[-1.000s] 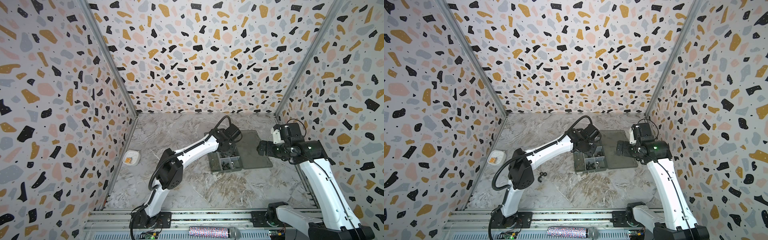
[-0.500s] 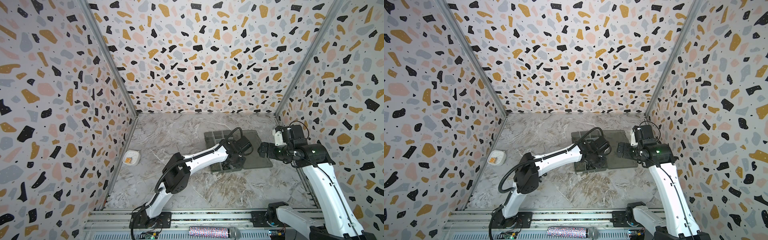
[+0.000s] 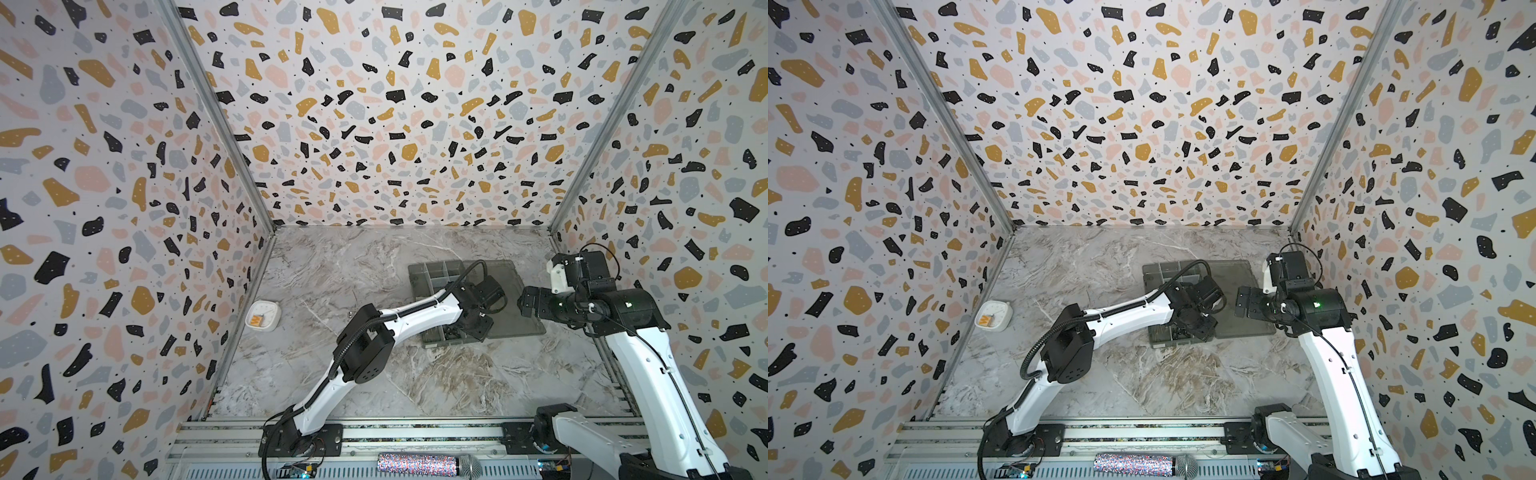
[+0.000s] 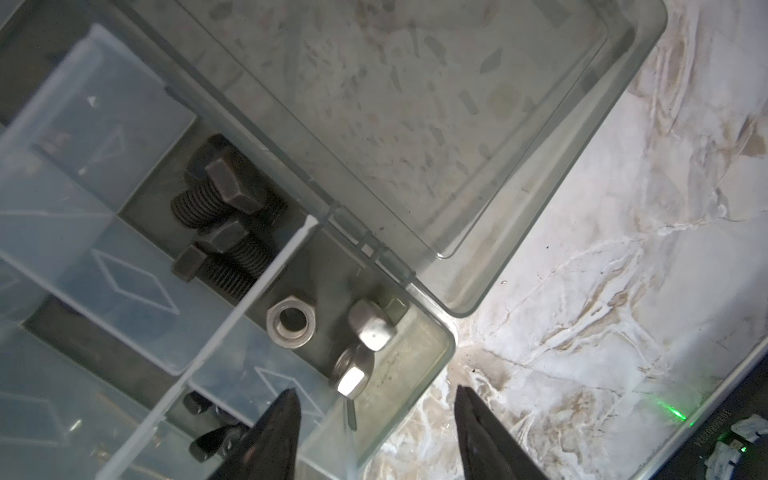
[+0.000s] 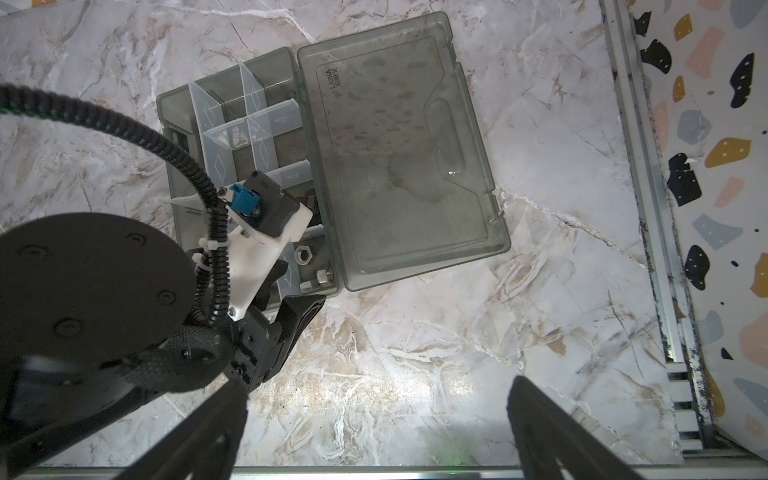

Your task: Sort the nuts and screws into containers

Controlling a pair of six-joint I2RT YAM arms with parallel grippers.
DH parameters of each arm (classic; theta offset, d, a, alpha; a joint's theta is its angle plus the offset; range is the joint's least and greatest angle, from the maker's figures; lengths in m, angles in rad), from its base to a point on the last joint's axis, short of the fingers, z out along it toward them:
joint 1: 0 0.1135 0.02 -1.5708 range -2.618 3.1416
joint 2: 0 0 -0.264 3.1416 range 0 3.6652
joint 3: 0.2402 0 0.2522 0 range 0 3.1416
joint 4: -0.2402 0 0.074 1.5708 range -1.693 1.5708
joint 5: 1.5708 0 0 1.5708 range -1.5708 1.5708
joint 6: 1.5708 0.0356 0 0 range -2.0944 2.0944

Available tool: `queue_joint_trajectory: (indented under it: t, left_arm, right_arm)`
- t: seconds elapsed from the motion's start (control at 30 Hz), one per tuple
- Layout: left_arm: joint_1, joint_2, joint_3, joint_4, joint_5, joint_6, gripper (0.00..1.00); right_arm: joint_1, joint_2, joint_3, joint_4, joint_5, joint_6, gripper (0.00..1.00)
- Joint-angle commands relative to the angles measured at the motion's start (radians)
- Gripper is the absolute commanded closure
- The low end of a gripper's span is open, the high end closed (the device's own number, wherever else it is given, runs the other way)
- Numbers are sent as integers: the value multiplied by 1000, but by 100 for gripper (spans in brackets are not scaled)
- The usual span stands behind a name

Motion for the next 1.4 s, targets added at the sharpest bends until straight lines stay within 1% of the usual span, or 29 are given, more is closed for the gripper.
queue_joint_trajectory:
  t: [0.0,0.1,0.2,0.33,0.4,0.57,0.63,0.73,0.87,0.97,1.13,1.23,1.37]
  left_arm:
    - [6,-21,39,-13,-44,25,35]
    - [22,-58,20,-22,-71,27,35]
    - [63,-128,-64,-4,-92,12,35]
    - [160,-275,-277,82,-59,-26,35]
    - [217,-351,-388,122,-54,-44,35]
    - [337,-501,-614,164,-95,-84,36]
    - [379,-552,-688,185,-95,-100,36]
    - [428,-619,-773,197,-128,-118,36]
    - [496,-677,-858,187,-182,-137,34]
    - [549,-714,-922,198,-203,-143,31]
    - [629,-728,-970,211,-225,-141,30]
    - [664,-714,-979,225,-233,-135,35]
    - [703,-679,-975,238,-238,-125,37]
  right_arm:
    - [-4,-3,21,-12,-9,-8,1]
    - [-3,6,28,6,-26,-5,1]
    - [-5,24,39,30,-39,4,1]
    - [-1,62,47,78,-102,3,1]
    - [23,91,55,101,-120,4,1]
    - [175,196,113,158,-83,28,1]
    - [229,246,135,180,-83,36,1]
    - [313,326,173,206,-81,37,1]
    - [421,450,263,200,-78,9,1]
    - [472,524,332,204,-93,-5,1]
    - [502,631,455,192,-143,-37,1]
    - [509,695,537,159,-138,-62,1]
    - [510,765,629,122,-141,-85,1]
